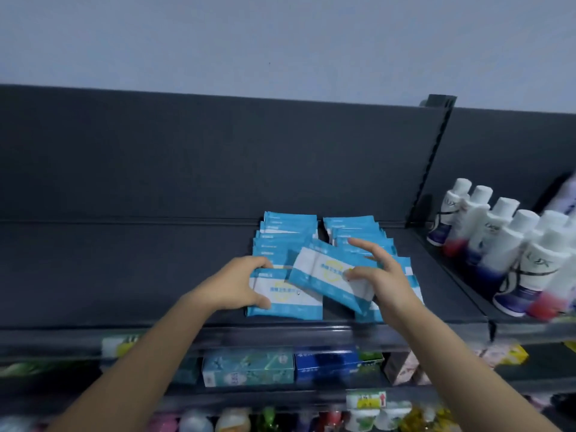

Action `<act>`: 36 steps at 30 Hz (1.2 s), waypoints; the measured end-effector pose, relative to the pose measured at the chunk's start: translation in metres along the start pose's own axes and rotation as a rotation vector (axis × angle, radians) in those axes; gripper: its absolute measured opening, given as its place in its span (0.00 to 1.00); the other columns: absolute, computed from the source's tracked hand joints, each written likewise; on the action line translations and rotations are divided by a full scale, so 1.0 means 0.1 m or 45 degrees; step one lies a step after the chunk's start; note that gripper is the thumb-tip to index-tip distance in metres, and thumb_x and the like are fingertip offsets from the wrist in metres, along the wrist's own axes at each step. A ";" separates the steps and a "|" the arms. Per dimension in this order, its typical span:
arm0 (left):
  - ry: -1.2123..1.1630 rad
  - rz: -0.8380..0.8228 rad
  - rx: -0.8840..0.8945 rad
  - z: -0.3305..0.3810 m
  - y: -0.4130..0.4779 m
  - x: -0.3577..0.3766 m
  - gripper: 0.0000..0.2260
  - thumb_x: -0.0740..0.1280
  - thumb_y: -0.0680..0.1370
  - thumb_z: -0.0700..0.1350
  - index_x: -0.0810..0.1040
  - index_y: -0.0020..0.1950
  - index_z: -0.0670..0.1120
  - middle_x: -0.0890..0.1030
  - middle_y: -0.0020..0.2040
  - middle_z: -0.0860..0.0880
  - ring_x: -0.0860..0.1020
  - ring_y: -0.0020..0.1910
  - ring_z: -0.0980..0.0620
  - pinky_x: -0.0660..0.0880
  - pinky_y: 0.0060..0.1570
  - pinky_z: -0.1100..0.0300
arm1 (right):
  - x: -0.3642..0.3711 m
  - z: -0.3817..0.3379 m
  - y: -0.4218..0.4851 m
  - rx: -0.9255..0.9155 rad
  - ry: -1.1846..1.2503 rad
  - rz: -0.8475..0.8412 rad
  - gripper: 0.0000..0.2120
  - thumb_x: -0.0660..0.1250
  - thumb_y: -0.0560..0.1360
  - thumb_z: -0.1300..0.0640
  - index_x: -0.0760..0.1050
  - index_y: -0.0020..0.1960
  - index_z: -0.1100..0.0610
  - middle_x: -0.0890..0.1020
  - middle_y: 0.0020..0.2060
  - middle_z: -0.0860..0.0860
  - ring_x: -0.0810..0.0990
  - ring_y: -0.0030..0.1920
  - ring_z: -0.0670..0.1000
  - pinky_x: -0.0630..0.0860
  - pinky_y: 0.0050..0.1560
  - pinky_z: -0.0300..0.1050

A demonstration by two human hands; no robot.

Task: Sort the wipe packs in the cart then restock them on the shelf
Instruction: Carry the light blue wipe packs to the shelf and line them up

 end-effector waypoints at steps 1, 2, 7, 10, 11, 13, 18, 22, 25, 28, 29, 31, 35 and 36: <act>0.004 0.049 0.007 0.00 0.03 -0.02 0.32 0.77 0.68 0.48 0.68 0.69 0.51 0.69 0.68 0.55 0.70 0.65 0.53 0.68 0.59 0.63 | -0.01 -0.04 0.02 -0.010 0.033 0.009 0.22 0.71 0.67 0.67 0.81 0.51 0.42 0.77 0.57 0.46 0.77 0.54 0.54 0.76 0.50 0.52; 0.018 0.086 0.013 0.00 0.06 -0.04 0.32 0.77 0.68 0.47 0.68 0.69 0.51 0.70 0.67 0.55 0.69 0.65 0.55 0.67 0.59 0.64 | -0.01 -0.08 0.03 -0.009 0.076 0.005 0.20 0.70 0.68 0.68 0.82 0.51 0.44 0.79 0.55 0.48 0.79 0.51 0.52 0.77 0.46 0.47; -0.036 0.181 -0.005 -0.03 0.08 -0.10 0.28 0.79 0.65 0.47 0.71 0.61 0.55 0.69 0.52 0.60 0.71 0.49 0.58 0.69 0.46 0.65 | 0.18 -0.15 0.10 -0.022 -0.133 -0.224 0.18 0.72 0.67 0.69 0.83 0.49 0.49 0.80 0.55 0.46 0.79 0.55 0.49 0.76 0.54 0.44; -0.213 0.240 -0.049 -0.17 0.08 -0.09 0.19 0.75 0.70 0.43 0.72 0.56 0.55 0.71 0.56 0.55 0.75 0.42 0.55 0.75 0.45 0.64 | 0.43 -0.05 0.09 -0.040 -0.360 -0.409 0.16 0.74 0.68 0.66 0.82 0.50 0.48 0.77 0.59 0.45 0.78 0.57 0.47 0.77 0.55 0.42; -0.340 0.265 -0.071 -0.22 0.08 -0.09 0.14 0.71 0.73 0.42 0.74 0.55 0.54 0.72 0.57 0.52 0.76 0.43 0.54 0.77 0.49 0.60 | 0.52 -0.02 0.08 -0.057 -0.398 -0.451 0.15 0.73 0.70 0.66 0.81 0.50 0.49 0.77 0.58 0.44 0.79 0.55 0.46 0.78 0.54 0.43; -0.685 0.284 -0.159 -0.28 0.05 -0.08 0.07 0.66 0.78 0.41 0.76 0.54 0.50 0.75 0.56 0.47 0.78 0.45 0.51 0.78 0.54 0.51 | 0.67 0.05 0.08 -0.114 -0.483 -0.473 0.13 0.73 0.71 0.64 0.79 0.52 0.50 0.77 0.55 0.43 0.80 0.52 0.48 0.79 0.56 0.48; -0.508 0.321 -0.145 -0.23 -0.08 -0.04 0.15 0.69 0.74 0.55 0.77 0.58 0.51 0.72 0.56 0.53 0.75 0.49 0.58 0.74 0.51 0.61 | 0.88 0.08 0.08 -0.344 -0.928 -0.427 0.17 0.74 0.70 0.55 0.76 0.56 0.49 0.74 0.54 0.45 0.75 0.55 0.45 0.71 0.62 0.42; -0.367 0.310 -0.102 -0.17 -0.09 0.10 0.30 0.69 0.75 0.53 0.59 0.73 0.52 0.61 0.68 0.57 0.60 0.69 0.57 0.62 0.68 0.57 | 0.85 0.03 0.05 -0.434 -0.998 -0.356 0.31 0.75 0.69 0.50 0.66 0.69 0.49 0.63 0.67 0.45 0.60 0.70 0.46 0.59 0.68 0.39; -0.512 0.223 -0.071 -0.15 -0.03 0.27 0.22 0.70 0.75 0.48 0.65 0.67 0.54 0.71 0.63 0.55 0.71 0.64 0.56 0.69 0.65 0.54 | 0.85 0.11 0.04 -0.371 -0.939 -0.374 0.36 0.73 0.71 0.51 0.59 0.73 0.49 0.61 0.71 0.45 0.57 0.73 0.47 0.56 0.69 0.39; -0.582 0.199 -0.115 -0.16 -0.01 0.26 0.24 0.71 0.72 0.47 0.68 0.66 0.53 0.75 0.60 0.53 0.75 0.58 0.57 0.73 0.60 0.53 | 0.86 0.15 0.03 -0.394 -0.927 -0.360 0.37 0.72 0.71 0.51 0.57 0.74 0.49 0.59 0.73 0.45 0.56 0.74 0.47 0.54 0.71 0.39; -0.651 0.180 -0.154 -0.18 0.01 0.25 0.23 0.72 0.73 0.45 0.68 0.66 0.52 0.76 0.61 0.52 0.76 0.56 0.57 0.74 0.58 0.57 | 0.85 0.16 0.03 -0.391 -0.916 -0.350 0.38 0.73 0.71 0.51 0.56 0.75 0.48 0.57 0.74 0.45 0.54 0.75 0.46 0.54 0.71 0.39; -0.764 0.205 -0.242 -0.20 0.05 0.18 0.27 0.72 0.74 0.46 0.65 0.69 0.48 0.72 0.67 0.51 0.74 0.61 0.55 0.72 0.59 0.60 | 0.84 0.19 0.06 -0.330 -0.785 -0.305 0.38 0.73 0.71 0.51 0.56 0.75 0.47 0.53 0.74 0.43 0.52 0.75 0.44 0.53 0.70 0.39; -0.936 0.339 -0.345 -0.29 0.28 0.03 0.36 0.66 0.77 0.56 0.52 0.78 0.48 0.59 0.76 0.52 0.61 0.73 0.52 0.62 0.64 0.60 | 0.83 0.20 0.20 -0.048 -0.145 -0.115 0.33 0.70 0.73 0.47 0.59 0.73 0.48 0.64 0.71 0.45 0.67 0.67 0.43 0.64 0.68 0.43; -1.076 0.288 -0.374 -0.30 0.37 0.05 0.34 0.64 0.77 0.57 0.53 0.78 0.48 0.63 0.74 0.52 0.65 0.72 0.51 0.64 0.61 0.60 | 0.84 0.19 0.27 0.013 -0.069 -0.081 0.32 0.69 0.73 0.46 0.59 0.72 0.49 0.65 0.71 0.46 0.69 0.65 0.43 0.65 0.65 0.42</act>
Point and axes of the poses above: each hand's wrist, its own y-axis towards the middle knuckle, its own x-axis out of the palm, z = x × y, the point moved 7 cm from there along y, towards the middle knuckle
